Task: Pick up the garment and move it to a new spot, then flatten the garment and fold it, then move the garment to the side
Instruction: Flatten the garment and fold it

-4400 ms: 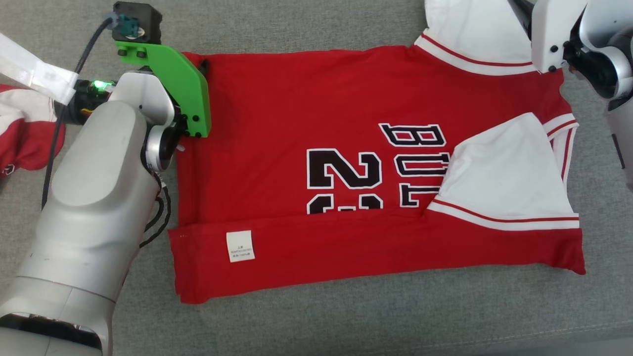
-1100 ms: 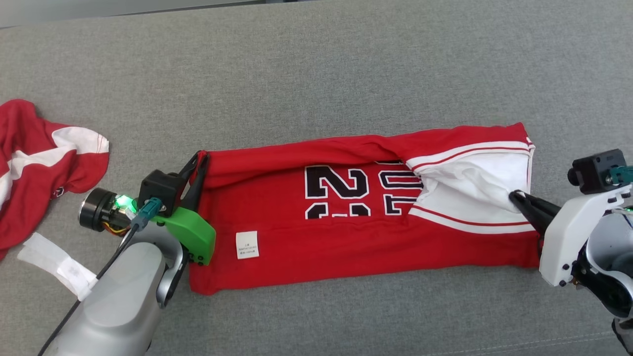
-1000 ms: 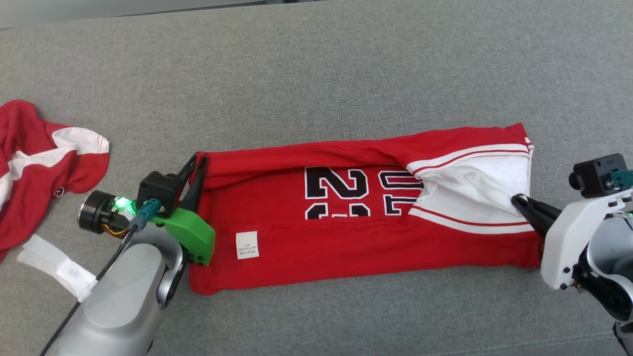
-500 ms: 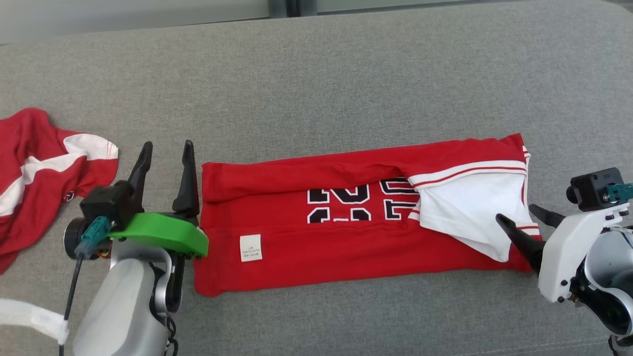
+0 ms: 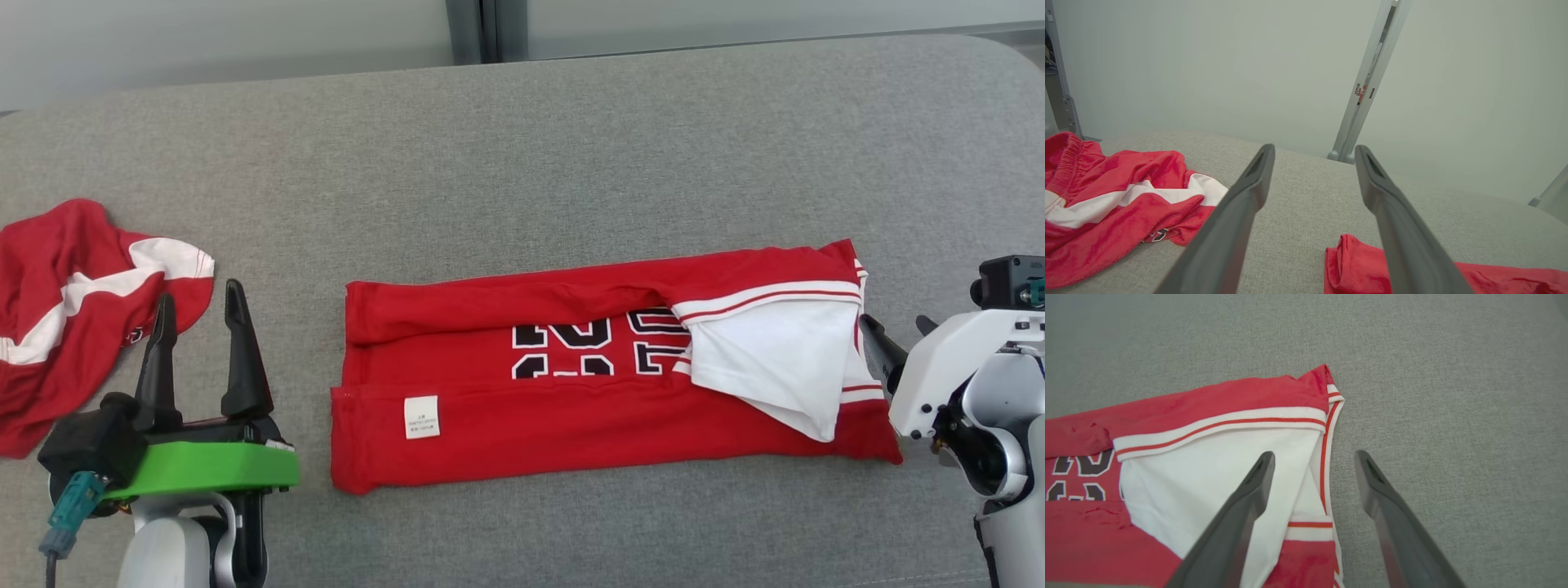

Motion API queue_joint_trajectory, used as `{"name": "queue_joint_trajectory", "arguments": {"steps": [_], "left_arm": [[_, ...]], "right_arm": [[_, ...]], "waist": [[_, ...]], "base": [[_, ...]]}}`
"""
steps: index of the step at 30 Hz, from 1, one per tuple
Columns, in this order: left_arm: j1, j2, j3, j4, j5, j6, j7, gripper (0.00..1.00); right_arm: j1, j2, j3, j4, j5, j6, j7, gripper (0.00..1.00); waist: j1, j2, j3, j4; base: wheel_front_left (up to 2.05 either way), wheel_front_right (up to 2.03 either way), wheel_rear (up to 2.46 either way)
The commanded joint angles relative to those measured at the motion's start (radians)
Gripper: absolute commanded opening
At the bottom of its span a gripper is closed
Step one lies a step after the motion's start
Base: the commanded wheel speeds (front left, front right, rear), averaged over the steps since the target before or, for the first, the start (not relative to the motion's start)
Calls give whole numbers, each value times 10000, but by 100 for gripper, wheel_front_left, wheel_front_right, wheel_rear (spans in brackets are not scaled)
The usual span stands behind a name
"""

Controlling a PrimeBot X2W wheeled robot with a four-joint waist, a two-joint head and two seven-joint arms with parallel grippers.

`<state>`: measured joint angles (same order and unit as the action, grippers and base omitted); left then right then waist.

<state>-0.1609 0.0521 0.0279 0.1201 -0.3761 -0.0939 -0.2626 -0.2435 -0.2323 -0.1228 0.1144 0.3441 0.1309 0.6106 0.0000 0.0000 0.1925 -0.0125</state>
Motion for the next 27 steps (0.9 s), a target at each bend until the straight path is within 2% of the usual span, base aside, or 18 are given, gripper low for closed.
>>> {"name": "queue_joint_trajectory", "arguments": {"steps": [1,12,21,22,23,24,25,27], "left_arm": [[178,-7,-20,-61,220,-54,-26,100],[62,-6,-165,126,642,29,-26,100],[-162,-6,-276,419,580,-49,-26,100],[-151,-6,-271,471,578,-58,-26,100],[-142,-6,-261,504,587,-64,-26,100],[-116,-6,-239,546,588,-68,-26,100],[-77,-7,-219,577,586,-71,-26,100],[43,-7,-179,634,589,-75,-26,100]], "right_arm": [[-176,102,-125,251,-212,-4,-78,100],[-1027,526,-658,2542,-896,-4,-495,100],[-1338,821,-277,3675,-838,0,-494,100],[-1341,846,-171,3752,-785,2,-495,60],[-1337,847,-77,3784,-758,9,-529,34],[-1329,811,44,3801,-762,19,-600,20],[-1343,733,136,3809,-741,19,-657,0],[-1374,504,233,3814,-731,0,-786,0]], "waist": [[0,0,-9,102],[0,0,320,490],[0,0,542,613],[0,0,526,616],[0,0,504,611],[0,0,465,600],[0,0,424,588],[0,0,297,555]], "base": [[0,0,0],[0,0,0],[0,0,0],[0,0,0],[0,0,0],[0,0,0],[0,0,0],[0,0,0]]}}
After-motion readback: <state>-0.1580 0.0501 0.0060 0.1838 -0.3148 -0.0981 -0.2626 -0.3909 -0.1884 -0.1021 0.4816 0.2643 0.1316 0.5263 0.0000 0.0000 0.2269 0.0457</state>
